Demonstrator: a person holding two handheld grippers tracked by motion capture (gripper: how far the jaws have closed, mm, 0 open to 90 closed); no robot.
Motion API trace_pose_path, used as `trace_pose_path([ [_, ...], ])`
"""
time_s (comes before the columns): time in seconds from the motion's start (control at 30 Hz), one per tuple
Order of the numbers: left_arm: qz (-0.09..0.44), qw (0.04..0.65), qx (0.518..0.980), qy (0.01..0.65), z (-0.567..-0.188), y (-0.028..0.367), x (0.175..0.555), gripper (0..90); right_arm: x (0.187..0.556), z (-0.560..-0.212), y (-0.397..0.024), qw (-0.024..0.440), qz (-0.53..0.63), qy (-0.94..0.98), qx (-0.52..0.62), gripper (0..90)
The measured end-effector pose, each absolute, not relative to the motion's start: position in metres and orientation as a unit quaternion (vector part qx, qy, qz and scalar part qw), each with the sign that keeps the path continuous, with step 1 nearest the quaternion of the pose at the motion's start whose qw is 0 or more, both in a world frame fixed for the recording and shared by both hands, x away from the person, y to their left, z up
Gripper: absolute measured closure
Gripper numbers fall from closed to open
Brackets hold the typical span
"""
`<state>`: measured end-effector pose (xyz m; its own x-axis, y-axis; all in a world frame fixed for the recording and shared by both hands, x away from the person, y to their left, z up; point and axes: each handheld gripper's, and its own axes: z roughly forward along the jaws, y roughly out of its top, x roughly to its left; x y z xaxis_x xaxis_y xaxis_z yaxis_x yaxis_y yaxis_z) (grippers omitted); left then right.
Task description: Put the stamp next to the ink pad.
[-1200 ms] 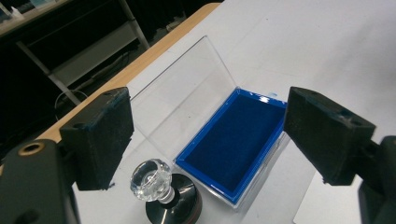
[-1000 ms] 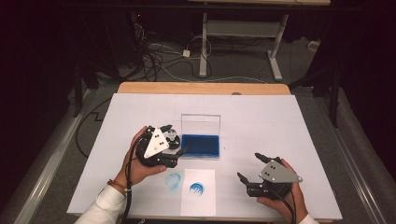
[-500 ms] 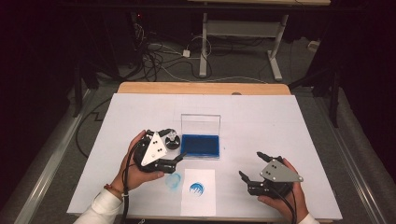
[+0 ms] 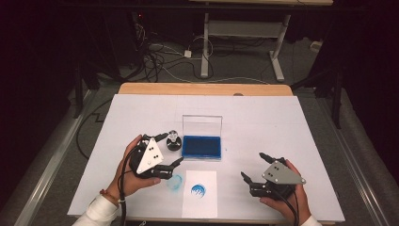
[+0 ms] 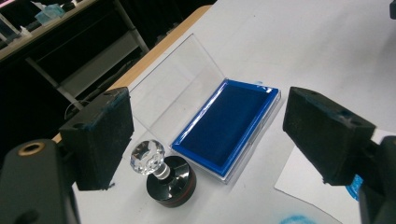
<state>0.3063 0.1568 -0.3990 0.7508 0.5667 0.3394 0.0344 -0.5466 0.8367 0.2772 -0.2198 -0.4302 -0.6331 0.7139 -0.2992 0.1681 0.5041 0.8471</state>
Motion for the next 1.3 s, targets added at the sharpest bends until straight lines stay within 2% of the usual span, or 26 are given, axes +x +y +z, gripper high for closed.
trace_pose_path([
  [0.63,0.323,0.431,0.821,0.191,-0.409,0.175,0.293,16.0,0.277,-0.430,-0.220,0.334,0.412,0.802,0.275,17.8],
  [1.3,0.315,0.387,0.838,0.221,-0.445,0.203,0.282,16.0,0.275,-0.430,-0.223,0.334,0.411,0.801,0.280,17.8],
])
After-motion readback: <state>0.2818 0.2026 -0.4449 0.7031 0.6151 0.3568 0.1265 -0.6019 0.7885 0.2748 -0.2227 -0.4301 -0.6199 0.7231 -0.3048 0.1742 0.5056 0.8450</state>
